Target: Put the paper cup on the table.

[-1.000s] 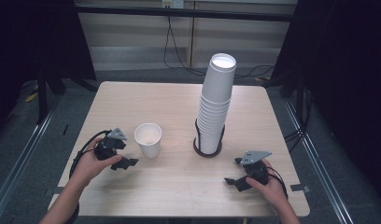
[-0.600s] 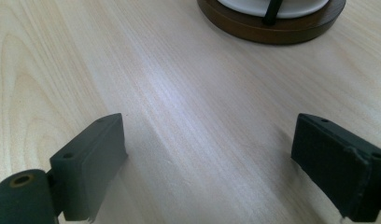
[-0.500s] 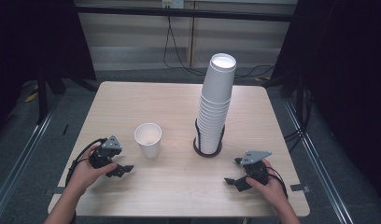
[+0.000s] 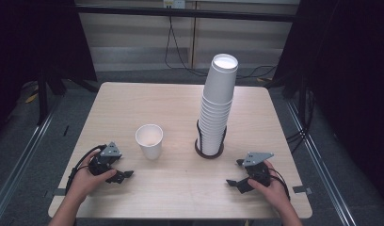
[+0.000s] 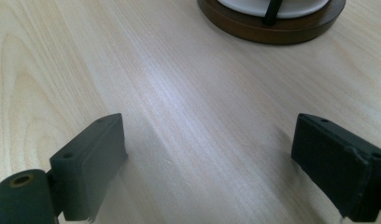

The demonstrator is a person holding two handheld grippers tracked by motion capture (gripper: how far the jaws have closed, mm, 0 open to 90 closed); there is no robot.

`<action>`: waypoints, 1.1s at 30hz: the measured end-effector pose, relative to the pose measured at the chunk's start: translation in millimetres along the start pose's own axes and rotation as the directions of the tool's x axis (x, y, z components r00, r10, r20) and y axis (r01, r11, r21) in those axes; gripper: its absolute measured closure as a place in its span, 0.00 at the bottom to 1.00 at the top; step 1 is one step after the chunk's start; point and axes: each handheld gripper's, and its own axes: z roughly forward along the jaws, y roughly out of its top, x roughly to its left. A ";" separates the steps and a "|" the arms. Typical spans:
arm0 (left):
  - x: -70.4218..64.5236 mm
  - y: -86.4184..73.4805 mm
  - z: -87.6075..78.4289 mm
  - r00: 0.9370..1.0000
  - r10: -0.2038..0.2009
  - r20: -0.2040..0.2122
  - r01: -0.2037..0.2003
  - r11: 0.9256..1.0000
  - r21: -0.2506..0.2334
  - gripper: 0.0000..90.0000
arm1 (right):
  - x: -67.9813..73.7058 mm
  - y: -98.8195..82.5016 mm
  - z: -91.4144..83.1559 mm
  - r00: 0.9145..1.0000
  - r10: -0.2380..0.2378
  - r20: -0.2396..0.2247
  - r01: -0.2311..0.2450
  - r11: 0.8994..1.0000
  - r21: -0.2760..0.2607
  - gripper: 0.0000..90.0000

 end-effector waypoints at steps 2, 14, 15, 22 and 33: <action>0.3 -2.3 0.6 1.000 -0.017 0.011 0.017 1.000 -0.015 0.16 | 0.0 0.0 0.0 1.000 0.000 0.000 0.000 1.000 0.000 0.11; -0.9 -10.1 3.1 1.000 -0.011 0.009 0.011 0.997 -0.082 0.10 | 0.0 0.0 0.0 1.000 0.000 0.000 0.000 1.000 0.000 0.11; -1.0 -10.5 3.1 1.000 -0.009 0.009 0.010 0.997 -0.082 0.10 | 0.0 0.0 0.0 1.000 0.000 0.000 0.000 1.000 0.000 0.11; -2.7 -12.7 5.0 1.000 -0.010 0.010 0.011 0.994 -0.105 0.06 | 0.0 0.0 0.0 1.000 0.000 0.000 0.000 1.000 0.000 0.11; -4.2 -10.7 7.1 1.000 -0.006 0.003 0.006 0.996 -0.086 0.00 | 0.1 0.0 0.0 1.000 0.000 0.001 0.000 1.000 0.000 0.11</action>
